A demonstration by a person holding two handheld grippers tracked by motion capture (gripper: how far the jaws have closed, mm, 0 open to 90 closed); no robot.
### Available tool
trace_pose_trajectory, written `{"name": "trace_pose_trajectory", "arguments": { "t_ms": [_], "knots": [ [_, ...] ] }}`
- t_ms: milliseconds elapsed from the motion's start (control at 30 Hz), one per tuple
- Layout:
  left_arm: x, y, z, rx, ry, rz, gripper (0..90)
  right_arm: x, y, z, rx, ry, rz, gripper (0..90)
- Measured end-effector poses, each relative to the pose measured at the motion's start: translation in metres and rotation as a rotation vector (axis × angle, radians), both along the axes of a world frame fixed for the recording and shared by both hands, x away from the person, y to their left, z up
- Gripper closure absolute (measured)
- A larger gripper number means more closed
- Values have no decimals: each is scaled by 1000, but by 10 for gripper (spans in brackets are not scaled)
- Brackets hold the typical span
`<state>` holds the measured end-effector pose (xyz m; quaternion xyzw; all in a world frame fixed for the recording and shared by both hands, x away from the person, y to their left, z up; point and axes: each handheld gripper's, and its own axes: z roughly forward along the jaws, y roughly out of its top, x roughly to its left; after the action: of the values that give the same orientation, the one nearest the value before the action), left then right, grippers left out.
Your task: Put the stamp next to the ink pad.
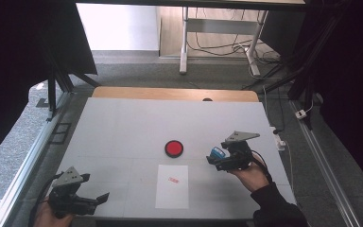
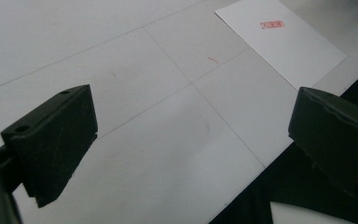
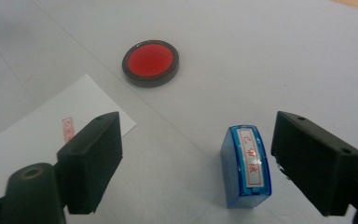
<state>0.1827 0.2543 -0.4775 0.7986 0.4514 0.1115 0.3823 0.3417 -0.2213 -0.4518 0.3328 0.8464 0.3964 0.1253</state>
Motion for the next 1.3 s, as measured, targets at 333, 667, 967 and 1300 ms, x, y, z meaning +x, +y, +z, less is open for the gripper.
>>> {"name": "trace_pose_trajectory", "arguments": {
  "t_ms": [333, 667, 967, 1300],
  "knots": [
    [0, 0, 0, 0, 1, 0, 15, -19, -5, 7, 16, -6, -5, 59],
    [0, 0, 0, 0, 1, 1, 15, -39, -18, 9, 19, -22, -25, 17],
    [0, 0, 0, -4, 2, 1, 14, -53, -36, 6, 24, -24, -77, 4],
    [0, 1, 0, -8, -1, 8, 8, -70, -56, 3, 30, -10, -127, 0]
  ]
}}
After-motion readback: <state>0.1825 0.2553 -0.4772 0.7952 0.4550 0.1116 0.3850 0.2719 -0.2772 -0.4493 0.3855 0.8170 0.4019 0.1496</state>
